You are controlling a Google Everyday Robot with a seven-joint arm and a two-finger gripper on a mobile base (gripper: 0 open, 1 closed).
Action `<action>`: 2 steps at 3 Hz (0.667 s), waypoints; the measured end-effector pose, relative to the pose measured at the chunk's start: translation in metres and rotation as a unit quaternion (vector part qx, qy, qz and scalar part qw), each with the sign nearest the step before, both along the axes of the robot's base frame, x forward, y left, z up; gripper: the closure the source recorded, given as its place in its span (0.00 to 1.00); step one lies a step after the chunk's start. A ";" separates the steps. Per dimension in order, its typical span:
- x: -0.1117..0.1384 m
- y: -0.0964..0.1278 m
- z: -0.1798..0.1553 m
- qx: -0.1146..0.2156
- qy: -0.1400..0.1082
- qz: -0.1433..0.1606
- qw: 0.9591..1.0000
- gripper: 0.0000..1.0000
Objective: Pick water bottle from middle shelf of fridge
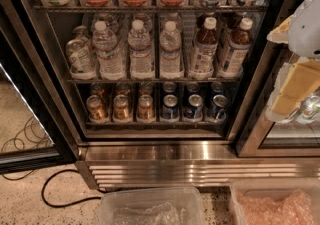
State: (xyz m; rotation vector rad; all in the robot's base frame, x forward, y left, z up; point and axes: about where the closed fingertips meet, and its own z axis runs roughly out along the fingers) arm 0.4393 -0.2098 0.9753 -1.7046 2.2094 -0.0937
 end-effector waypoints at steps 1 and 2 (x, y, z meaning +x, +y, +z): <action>0.000 0.034 -0.006 0.048 -0.018 0.020 0.998 0.00; 0.000 0.034 -0.006 0.048 -0.018 0.020 0.998 0.00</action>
Offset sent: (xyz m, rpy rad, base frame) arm -0.0016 0.0215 -0.0059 0.0571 -0.0216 0.0286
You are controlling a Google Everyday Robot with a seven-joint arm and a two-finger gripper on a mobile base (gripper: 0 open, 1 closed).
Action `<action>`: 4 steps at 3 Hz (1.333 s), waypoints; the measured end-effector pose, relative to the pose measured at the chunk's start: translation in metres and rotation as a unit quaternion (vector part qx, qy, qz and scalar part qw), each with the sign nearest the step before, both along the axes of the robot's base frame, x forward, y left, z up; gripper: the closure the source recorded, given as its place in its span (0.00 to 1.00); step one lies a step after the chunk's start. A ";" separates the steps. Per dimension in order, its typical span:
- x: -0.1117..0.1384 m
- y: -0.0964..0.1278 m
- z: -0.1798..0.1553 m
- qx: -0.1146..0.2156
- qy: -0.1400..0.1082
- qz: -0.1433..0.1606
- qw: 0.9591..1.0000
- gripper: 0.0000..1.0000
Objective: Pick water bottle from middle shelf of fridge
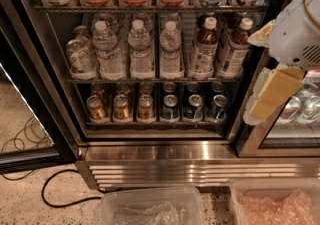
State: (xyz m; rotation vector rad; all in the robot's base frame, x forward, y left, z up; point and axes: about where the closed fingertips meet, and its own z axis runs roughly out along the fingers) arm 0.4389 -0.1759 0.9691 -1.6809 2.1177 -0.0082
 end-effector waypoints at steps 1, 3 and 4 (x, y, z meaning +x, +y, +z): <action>-0.009 0.013 -0.013 0.047 0.000 -0.037 0.998 0.00; -0.041 0.086 -0.099 0.219 0.044 -0.118 0.967 0.00; -0.026 0.143 -0.104 0.294 0.026 -0.113 0.949 0.00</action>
Offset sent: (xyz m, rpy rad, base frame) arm -0.0290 0.1020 -0.1014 0.7856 0.0549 -0.3166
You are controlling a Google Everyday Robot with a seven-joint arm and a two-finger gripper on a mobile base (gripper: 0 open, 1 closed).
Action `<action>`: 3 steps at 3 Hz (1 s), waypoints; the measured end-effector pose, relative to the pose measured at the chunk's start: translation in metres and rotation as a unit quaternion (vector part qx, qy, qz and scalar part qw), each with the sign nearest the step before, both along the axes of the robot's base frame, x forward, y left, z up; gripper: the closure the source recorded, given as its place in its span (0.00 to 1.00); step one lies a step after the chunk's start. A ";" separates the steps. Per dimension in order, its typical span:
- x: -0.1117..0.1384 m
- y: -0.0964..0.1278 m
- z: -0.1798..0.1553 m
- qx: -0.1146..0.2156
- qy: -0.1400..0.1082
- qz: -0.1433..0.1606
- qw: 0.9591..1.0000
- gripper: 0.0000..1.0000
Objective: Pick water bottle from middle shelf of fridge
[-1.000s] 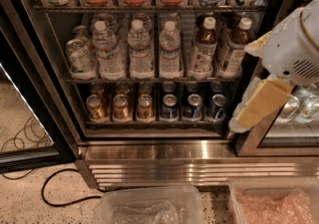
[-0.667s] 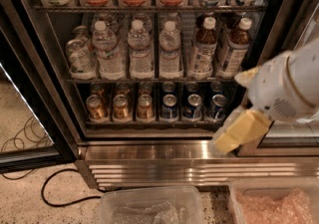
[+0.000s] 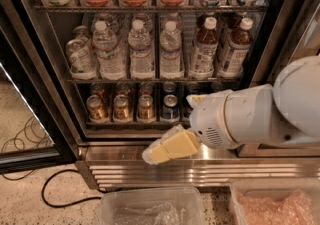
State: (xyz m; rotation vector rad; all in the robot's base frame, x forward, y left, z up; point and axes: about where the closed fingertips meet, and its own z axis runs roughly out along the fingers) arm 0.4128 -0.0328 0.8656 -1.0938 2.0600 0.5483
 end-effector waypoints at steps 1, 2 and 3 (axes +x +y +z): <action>0.047 0.032 0.014 0.078 -0.054 0.008 0.996 0.00; 0.047 0.032 0.014 0.078 -0.054 0.008 0.995 0.00; 0.053 0.038 0.016 0.091 -0.069 0.011 0.993 0.00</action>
Offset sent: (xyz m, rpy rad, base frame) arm 0.0356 0.0271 0.0117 0.1233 -0.0784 0.0075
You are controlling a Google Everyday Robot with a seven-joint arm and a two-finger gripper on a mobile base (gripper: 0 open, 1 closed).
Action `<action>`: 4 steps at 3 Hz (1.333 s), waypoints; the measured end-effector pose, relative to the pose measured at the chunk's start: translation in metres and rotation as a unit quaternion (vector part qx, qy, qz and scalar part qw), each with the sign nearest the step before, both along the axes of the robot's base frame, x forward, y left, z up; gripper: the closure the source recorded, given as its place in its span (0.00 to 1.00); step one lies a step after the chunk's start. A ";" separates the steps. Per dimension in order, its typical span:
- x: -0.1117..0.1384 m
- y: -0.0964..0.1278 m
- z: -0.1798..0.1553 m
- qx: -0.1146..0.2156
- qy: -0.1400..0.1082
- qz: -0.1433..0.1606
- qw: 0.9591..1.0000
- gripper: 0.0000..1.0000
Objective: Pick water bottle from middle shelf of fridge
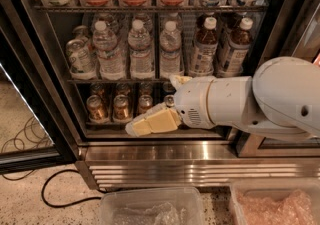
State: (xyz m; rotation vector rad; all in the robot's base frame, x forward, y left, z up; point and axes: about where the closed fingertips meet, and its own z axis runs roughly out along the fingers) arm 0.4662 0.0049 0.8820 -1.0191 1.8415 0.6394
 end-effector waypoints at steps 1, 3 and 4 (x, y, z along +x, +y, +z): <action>0.017 0.018 -0.001 0.015 -0.032 -0.010 0.999 0.00; 0.049 0.030 -0.020 0.020 -0.087 -0.097 0.991 0.00; 0.063 0.024 -0.039 0.038 -0.086 -0.154 0.984 0.00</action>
Offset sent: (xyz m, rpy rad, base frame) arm 0.0629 0.0364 -0.0111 -0.0258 -0.2804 -0.1953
